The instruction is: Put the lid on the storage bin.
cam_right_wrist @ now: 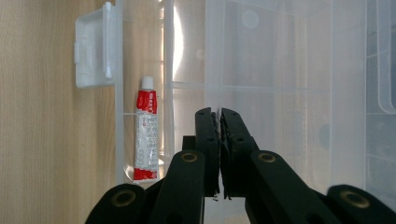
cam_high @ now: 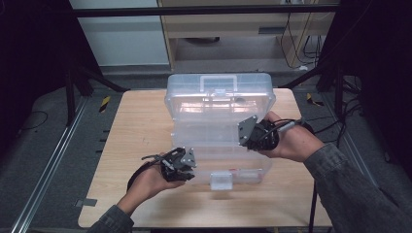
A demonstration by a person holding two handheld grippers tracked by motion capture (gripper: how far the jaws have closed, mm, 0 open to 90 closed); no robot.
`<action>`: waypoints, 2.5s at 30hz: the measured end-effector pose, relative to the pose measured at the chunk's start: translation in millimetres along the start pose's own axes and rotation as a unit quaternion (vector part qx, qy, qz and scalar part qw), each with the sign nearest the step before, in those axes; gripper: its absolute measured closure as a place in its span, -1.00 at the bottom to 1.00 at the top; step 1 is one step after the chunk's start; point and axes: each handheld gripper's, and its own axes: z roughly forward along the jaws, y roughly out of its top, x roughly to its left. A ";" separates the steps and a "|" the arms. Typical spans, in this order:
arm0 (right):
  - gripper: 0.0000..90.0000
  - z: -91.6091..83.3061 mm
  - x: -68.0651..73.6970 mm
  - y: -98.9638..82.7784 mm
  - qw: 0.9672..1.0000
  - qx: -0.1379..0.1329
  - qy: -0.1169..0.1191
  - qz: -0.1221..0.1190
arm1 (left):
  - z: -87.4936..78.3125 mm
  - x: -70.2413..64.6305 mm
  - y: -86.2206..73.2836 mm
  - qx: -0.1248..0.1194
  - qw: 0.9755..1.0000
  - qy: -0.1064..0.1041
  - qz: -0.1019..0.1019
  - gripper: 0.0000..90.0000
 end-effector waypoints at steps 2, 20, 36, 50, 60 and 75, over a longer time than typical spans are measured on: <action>0.93 -0.1 0.0 -0.1 1.000 0.000 0.000 0.000 | -5.8 0.1 -2.5 -0.025 1.000 -0.003 -0.012 0.67; 0.91 0.0 1.1 -1.4 1.000 -0.003 -0.005 0.003 | -86.5 -4.2 -13.2 -0.162 0.985 -0.024 -0.061 0.87; 0.91 0.8 3.9 -2.2 1.000 -0.006 -0.006 0.001 | -139.3 40.2 -14.9 -0.217 0.961 0.072 -0.158 0.99; 0.90 0.8 5.4 -3.5 1.000 -0.009 -0.008 0.000 | -136.7 79.1 0.3 -0.225 0.949 0.092 -0.200 0.99; 0.90 1.5 8.8 -4.7 1.000 -0.010 -0.007 0.000 | -135.5 88.9 2.7 -0.222 0.947 0.091 -0.214 1.00; 0.29 -0.9 27.5 -14.8 0.998 -0.038 -0.026 0.038 | -127.2 75.7 -6.9 -0.228 0.947 0.073 -0.215 1.00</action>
